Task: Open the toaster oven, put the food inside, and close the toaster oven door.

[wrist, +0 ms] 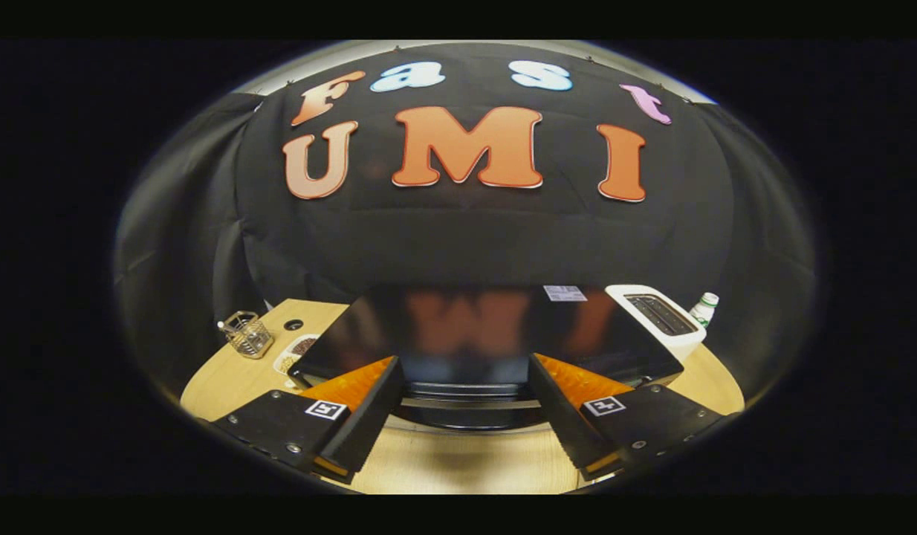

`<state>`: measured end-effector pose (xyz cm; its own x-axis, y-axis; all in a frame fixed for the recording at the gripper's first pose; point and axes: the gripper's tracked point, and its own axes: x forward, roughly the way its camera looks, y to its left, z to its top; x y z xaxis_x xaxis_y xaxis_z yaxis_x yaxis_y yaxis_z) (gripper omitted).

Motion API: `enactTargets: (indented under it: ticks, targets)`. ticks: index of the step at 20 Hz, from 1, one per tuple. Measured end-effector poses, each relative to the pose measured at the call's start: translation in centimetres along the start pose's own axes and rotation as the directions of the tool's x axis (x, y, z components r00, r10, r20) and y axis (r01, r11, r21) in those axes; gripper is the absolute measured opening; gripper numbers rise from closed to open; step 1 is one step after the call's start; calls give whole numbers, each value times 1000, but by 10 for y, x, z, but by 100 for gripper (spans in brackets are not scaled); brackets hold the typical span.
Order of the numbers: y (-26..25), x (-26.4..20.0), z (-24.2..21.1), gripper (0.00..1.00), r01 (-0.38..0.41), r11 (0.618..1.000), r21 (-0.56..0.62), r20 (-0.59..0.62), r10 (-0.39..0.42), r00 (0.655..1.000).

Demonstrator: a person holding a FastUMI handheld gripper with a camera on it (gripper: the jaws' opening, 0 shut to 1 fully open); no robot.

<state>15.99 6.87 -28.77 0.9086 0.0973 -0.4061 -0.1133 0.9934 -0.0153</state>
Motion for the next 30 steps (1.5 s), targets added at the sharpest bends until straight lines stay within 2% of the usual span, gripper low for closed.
enactTargets:
  ticks: [7, 17, 30]
  targets:
    - [1, -8, -2, 100, -16, 1000, 14, -1, 16, 1000]
    - [-2, -26, -13, 99, 34, 999, -6, -33, -34, 999]
    - [-1, -94, -77, 99, 48, 998, 33, -117, -44, 992]
